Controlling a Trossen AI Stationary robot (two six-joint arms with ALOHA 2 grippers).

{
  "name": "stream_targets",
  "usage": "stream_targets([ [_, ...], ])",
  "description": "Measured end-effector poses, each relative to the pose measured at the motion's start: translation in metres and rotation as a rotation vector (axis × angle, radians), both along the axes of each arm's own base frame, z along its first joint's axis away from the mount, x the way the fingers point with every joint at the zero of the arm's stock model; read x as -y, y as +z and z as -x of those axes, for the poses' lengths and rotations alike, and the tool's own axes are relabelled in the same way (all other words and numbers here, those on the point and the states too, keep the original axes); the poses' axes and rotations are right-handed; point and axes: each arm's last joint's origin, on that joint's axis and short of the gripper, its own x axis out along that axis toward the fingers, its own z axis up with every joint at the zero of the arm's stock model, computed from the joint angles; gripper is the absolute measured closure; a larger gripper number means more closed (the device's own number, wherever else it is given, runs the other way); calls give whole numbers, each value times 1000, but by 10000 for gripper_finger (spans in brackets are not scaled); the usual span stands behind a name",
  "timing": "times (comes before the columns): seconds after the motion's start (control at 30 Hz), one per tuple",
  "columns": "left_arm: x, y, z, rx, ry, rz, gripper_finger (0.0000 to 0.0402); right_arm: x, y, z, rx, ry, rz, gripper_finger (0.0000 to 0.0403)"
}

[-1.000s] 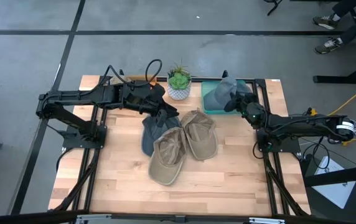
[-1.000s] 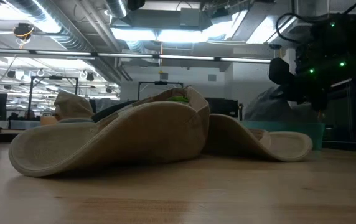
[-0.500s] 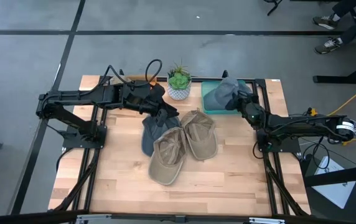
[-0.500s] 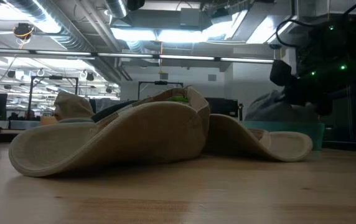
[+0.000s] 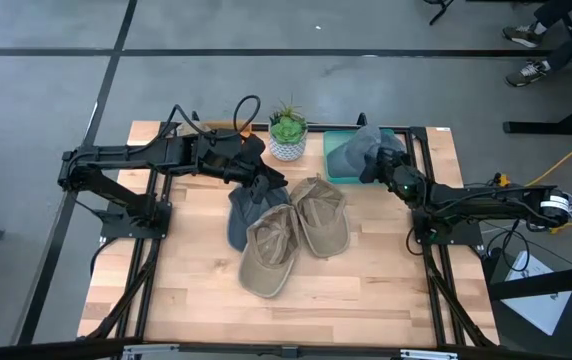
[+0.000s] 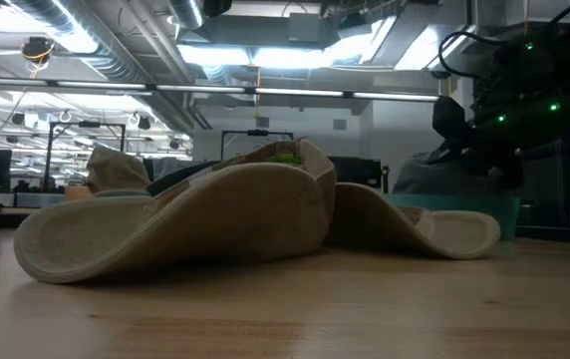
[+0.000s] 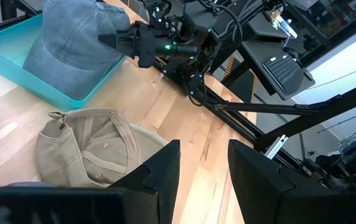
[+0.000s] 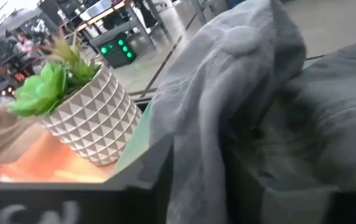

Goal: Pick & Place hat
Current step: Put the right gray cap into the green bin, then put the left brown cap into the orange bin

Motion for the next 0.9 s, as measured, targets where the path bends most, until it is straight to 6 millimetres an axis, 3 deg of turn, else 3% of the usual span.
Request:
stream_targets([
  [0.13,0,0,0,0,-3,-7,272,-1,5,2,-16,17,47,226],
  [0.27,0,0,0,-2,-14,-31,272,-2,17,8,-3,-15,129,207],
  [0.7,0,0,0,-5,-46,-101,272,-8,46,30,52,-81,309,237],
  [0.9,0,0,0,-7,-75,-165,272,-16,57,30,209,183,339,236],
])
